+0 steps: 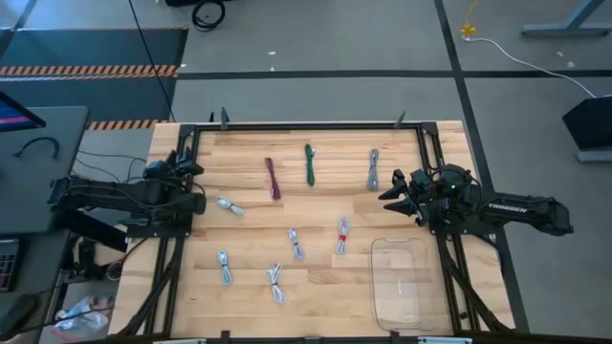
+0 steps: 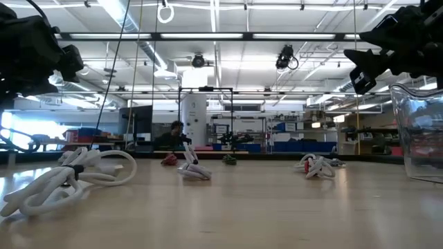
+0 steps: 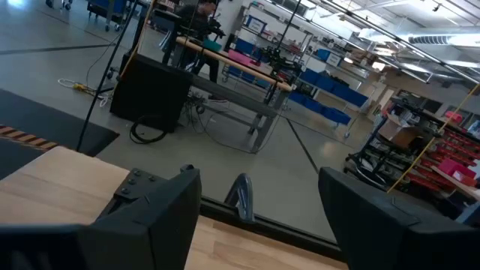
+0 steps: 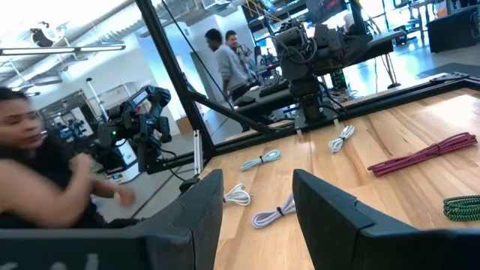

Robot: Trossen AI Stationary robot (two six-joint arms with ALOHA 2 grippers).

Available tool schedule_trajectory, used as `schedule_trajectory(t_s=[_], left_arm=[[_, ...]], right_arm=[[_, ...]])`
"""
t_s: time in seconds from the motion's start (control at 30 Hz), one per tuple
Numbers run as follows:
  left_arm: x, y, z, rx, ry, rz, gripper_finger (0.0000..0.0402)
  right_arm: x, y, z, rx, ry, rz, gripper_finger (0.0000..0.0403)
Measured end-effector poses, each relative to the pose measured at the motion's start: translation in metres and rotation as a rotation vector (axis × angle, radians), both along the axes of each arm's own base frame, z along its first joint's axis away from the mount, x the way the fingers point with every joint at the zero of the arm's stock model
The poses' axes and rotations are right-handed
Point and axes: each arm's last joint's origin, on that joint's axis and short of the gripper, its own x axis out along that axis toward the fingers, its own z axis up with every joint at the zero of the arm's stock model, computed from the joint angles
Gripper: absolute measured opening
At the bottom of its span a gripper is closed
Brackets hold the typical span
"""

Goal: Pick and place USB-C Cables

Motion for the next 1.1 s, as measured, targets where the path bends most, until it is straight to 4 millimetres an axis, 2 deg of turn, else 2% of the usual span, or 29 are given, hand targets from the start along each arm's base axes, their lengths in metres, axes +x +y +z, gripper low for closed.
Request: schedule_trajectory(t_s=[0.3, 0.57, 0.97, 1.1], left_arm=[[0.0, 0.0001, -0.0001, -0.002, 0.0, 0.001, 0.0275], [0.0008, -0.0002, -0.0034, -0.119, 0.004, -0.025, 0.0275], [0.0053, -0.0005, -0.0026, -0.13, -0.06, -0.033, 0.0275], [0.0065, -0.0011, -0.0051, -0.222, -0.044, -0.059, 0.0275]], right_arm=[[0.0, 0.0, 0.0, 0.0, 0.0, 0.0, 0.0168], [0.0, 0.0, -0.0002, 0.0, 0.001, 0.0, 0.0168], [0.0, 0.0, 0.0, 0.0, 0.0, 0.0, 0.0168], [0.0, 0.0, 0.0, 0.0, 0.0, -0.002, 0.0168]])
